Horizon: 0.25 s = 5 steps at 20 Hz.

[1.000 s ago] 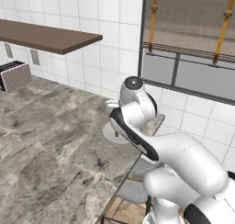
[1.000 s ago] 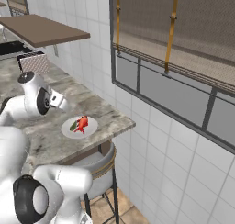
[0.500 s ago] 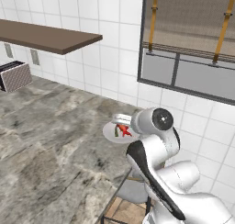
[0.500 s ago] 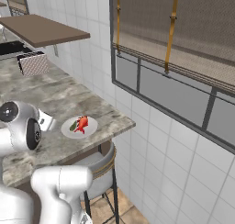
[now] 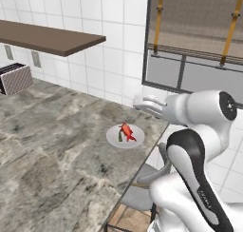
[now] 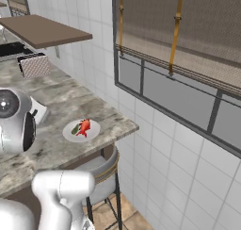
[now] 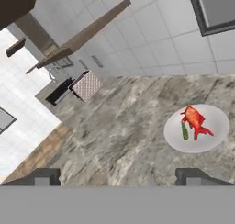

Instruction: Take the lemon wedge from the fridge and place it on the plate with fish on the dining counter.

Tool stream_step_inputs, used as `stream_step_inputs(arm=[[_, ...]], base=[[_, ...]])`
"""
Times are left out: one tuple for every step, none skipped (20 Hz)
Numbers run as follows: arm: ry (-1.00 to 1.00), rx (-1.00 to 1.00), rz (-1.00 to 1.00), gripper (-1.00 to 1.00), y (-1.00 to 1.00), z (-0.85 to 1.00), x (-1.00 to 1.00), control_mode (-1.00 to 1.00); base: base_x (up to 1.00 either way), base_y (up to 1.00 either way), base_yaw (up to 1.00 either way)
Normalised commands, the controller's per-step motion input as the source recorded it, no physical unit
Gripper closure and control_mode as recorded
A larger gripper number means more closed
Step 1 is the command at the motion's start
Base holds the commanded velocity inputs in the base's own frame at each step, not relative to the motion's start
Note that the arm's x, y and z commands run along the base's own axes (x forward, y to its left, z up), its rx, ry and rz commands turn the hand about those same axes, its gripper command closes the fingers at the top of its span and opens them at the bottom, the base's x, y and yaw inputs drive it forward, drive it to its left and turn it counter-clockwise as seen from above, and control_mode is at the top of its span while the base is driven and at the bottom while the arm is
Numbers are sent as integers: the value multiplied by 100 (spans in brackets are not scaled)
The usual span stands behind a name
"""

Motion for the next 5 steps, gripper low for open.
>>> stream_step_inputs(arm=[[-100, 48, -3, -100, -19, 0, -17, -100], [-100, 48, -5, -100, -24, 0, -43, -100], [-100, 41, 0, -100, -3, 0, -81, -100], [-100, 35, 0, -100, 0, 19, -96, -100], [-88, 30, 0, -100, 41, 57, -86, -100]], base=[[0, 0, 0], [0, 0, 0], [0, 0, 0], [0, 0, 0], [0, 0, 0]])
